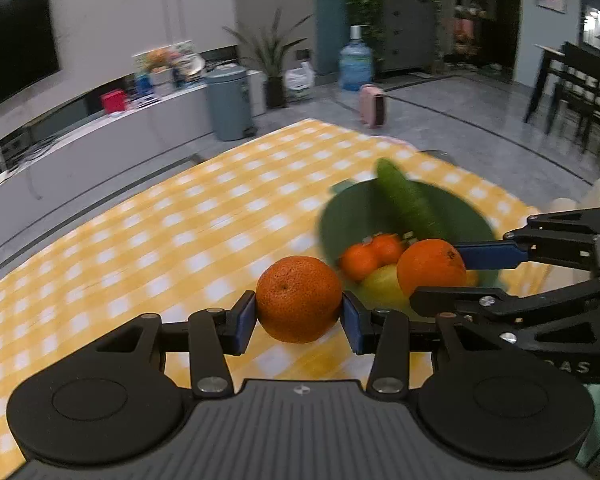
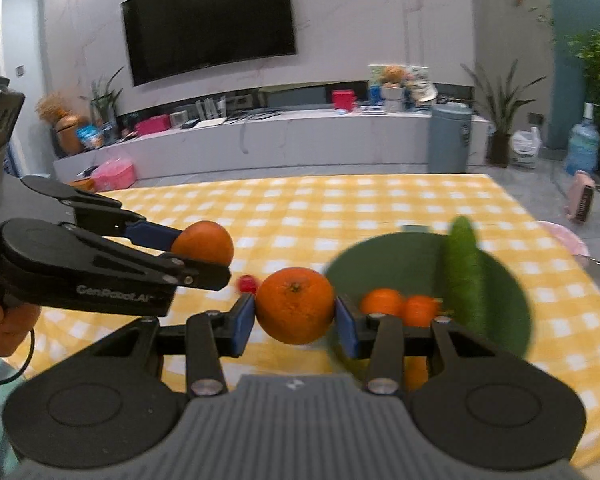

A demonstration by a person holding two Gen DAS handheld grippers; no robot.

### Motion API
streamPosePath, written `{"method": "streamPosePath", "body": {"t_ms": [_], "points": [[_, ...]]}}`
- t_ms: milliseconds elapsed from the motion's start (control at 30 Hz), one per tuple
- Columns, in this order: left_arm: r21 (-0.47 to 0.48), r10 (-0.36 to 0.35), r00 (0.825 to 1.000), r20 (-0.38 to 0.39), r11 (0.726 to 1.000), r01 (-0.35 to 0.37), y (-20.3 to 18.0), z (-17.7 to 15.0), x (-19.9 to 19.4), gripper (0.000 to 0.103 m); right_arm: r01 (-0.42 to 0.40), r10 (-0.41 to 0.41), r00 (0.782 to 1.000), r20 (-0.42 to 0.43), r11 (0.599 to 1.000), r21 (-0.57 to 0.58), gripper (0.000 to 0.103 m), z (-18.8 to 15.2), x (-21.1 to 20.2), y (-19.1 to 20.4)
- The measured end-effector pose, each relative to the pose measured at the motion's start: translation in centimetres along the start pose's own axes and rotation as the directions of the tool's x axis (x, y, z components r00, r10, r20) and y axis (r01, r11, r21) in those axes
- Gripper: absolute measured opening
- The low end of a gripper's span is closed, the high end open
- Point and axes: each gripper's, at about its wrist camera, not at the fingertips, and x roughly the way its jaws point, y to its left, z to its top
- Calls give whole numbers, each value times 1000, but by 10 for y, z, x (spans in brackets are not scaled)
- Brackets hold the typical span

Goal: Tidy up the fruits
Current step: 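Carry both oranges over the green colander, then open both tools to drop the oranges into the colander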

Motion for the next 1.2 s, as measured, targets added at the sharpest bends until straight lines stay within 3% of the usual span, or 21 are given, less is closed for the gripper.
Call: {"method": "streamPosePath", "body": {"t_ms": [167,367,767,1000,1200], "points": [[20,-49,999,-14,999,49,-23,19,22,50,62,-61,998,-9,997,41,41,-2,-6,-36],[59,-40,995,-86,997,46,-36,37,57,50,90,-88,995,-37,994,61,41,0,19,-61],[82,-45,973,-226,995,65,-33,46,107,50,50,-36,990,-134,994,98,41,-2,67,-89],[104,-52,967,-250,991,80,-35,49,116,50,45,-29,986,-163,995,93,41,-3,80,-90],[67,-65,962,-265,994,86,-33,49,125,51,38,-19,986,-166,993,109,42,-3,81,-92]]}}
